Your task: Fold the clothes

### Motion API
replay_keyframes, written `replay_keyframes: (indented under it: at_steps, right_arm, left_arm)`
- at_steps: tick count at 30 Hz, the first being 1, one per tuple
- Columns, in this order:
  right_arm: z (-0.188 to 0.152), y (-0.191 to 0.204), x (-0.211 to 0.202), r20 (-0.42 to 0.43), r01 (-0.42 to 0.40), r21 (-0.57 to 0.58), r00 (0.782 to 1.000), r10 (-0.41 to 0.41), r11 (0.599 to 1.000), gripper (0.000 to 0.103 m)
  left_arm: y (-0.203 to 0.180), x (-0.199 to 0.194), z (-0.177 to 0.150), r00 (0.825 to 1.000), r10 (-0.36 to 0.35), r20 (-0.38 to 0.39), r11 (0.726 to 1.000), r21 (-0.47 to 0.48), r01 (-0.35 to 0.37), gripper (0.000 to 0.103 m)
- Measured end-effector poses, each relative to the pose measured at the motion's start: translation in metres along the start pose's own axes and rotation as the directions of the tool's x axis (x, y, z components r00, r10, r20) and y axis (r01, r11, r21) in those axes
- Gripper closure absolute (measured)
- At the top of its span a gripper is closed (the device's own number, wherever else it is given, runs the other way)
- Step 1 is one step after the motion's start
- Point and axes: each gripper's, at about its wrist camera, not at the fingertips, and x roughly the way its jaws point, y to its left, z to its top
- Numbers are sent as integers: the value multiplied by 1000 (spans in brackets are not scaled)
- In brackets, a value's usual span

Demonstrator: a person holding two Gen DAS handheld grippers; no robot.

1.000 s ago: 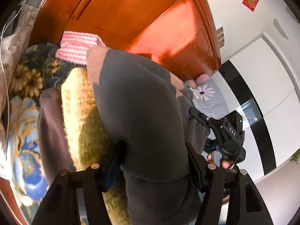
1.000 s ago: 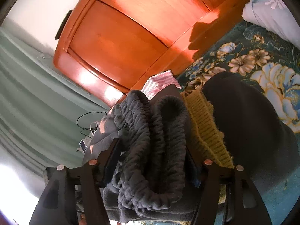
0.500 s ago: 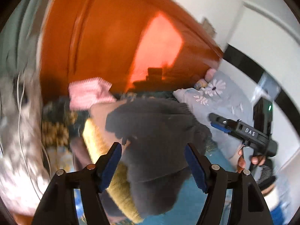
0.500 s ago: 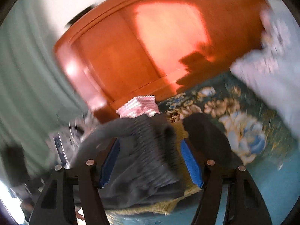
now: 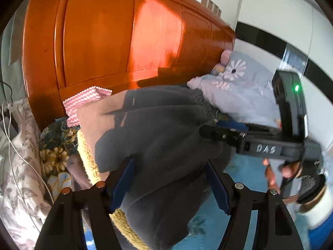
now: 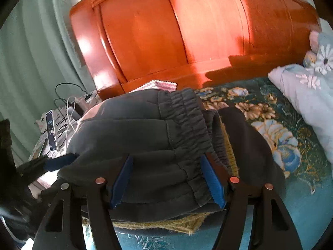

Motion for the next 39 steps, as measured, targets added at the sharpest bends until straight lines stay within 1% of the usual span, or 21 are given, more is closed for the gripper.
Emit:
replay_keyframes:
  at_steps: [2,5,7,8,10,13,15,16,18,21,22,24,28,29,30,31,37,39]
  right_arm:
    - [1,2,-5,7,9,9,1000,-9,1000,34]
    - [-1,10,-32,65,-7,14,998,6,1000,34]
    - [-10,14,-50,96,-7,21,995,5,1000,34]
    - [-14,15,-55,97,-8,22,995,6,1000,34]
    - [-28,16,-60,79,19,15,997,-21,1000,28]
    - [-48,17,-59,38,68,1,997,-68,998,28]
    - [-61,14,-57,23,59,28,998,-59,998,28]
    - [-67,13,-56,15,54,41,998,-55,998,25]
    - [-80,10,-54,5,60,62,998,-60,996,21]
    - [-93,12,-51,-9,84,61,996,-84,995,20]
    - [-96,13,-51,-12,87,59,996,-86,994,17]
    - [-100,15,-50,-15,91,54,996,-90,994,11]
    - [-106,22,-50,-11,120,30,993,-120,992,9]
    - [-106,23,-50,-12,123,22,992,-122,992,7]
    - [-107,25,-50,-14,122,16,992,-122,992,1]
    - [-107,26,-49,-16,121,9,992,-121,993,0]
    - [-109,31,-53,-3,122,9,993,-122,992,0]
    - [-109,31,-53,-2,126,11,992,-126,992,0]
  left_arm:
    - [-3,-10,0,1000,-3,17,1000,-6,3,29]
    - [-5,-29,-1,999,-15,46,999,-29,16,29]
    - [-9,-45,-5,997,-15,73,999,-39,18,29]
    - [-12,-51,-8,996,-17,86,999,-40,20,29]
    - [-19,-61,-17,996,-6,93,999,-36,9,28]
    - [-31,-67,-33,996,4,87,1000,-29,-2,23]
    - [-37,-68,-45,997,-1,79,999,-35,4,19]
    - [-40,-68,-49,997,4,78,999,-39,-1,18]
    - [-44,-66,-59,998,5,67,999,-46,-2,11]
    - [-49,-64,-73,999,0,49,997,-73,4,10]
    - [-50,-63,-78,999,2,44,997,-79,1,9]
    - [-51,-58,-87,1000,13,28,996,-92,-10,2]
    - [-45,-51,-94,1000,22,1,990,-139,-22,1]
    - [-44,-50,-95,1000,26,-3,988,-150,-26,0]
    - [-42,-49,-95,999,32,-8,987,-160,-33,0]
    - [-40,-48,-95,999,37,-12,985,-168,-39,0]
    - [-35,-47,-97,999,42,-14,978,-202,-44,0]
    - [-34,-44,-98,998,57,-21,975,-214,-60,0]
